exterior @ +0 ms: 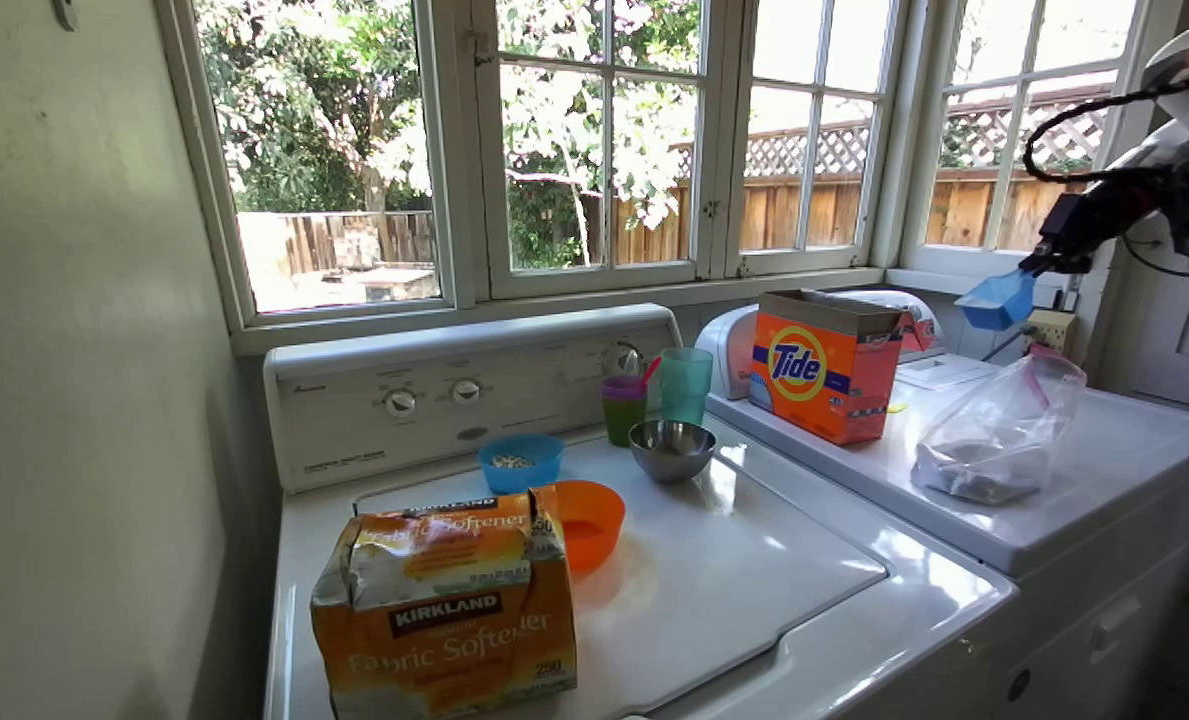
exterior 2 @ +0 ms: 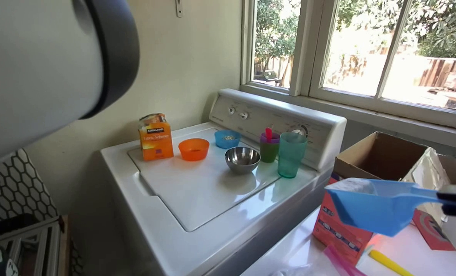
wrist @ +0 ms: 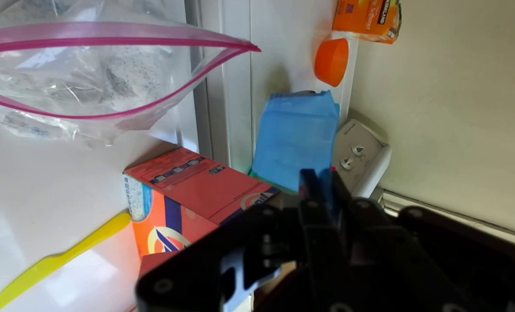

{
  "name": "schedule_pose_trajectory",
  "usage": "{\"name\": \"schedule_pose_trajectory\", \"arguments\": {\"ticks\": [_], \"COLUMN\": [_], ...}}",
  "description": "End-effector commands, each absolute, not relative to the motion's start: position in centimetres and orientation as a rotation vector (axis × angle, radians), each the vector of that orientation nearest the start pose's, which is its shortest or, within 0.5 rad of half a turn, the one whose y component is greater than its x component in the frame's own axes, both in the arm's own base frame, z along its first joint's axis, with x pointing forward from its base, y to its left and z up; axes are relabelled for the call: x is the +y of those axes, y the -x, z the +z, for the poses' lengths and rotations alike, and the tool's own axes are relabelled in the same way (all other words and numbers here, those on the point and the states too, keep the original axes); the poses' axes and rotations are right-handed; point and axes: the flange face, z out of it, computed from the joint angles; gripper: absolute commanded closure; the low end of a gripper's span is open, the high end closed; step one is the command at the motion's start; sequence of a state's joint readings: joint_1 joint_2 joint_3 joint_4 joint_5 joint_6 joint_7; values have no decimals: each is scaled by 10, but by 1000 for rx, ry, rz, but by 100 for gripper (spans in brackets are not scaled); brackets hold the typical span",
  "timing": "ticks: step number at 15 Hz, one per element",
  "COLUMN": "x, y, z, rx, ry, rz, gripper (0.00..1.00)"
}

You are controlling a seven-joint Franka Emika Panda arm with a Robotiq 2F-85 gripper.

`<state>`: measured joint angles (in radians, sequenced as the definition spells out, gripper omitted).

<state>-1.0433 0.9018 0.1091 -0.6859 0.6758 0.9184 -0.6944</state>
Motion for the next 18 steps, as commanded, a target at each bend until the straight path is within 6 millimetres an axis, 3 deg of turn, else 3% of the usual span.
{"name": "schedule_pose_trajectory", "arguments": {"ticks": [1,11,18], "x": [-509,-452,-379], "y": [-464,-513,-530], "z": [444,454,424], "rx": [12,-35,-228], "ry": [2187,2242,2274], "rz": [-86,-36,192], "gripper": [98,98,98]}}
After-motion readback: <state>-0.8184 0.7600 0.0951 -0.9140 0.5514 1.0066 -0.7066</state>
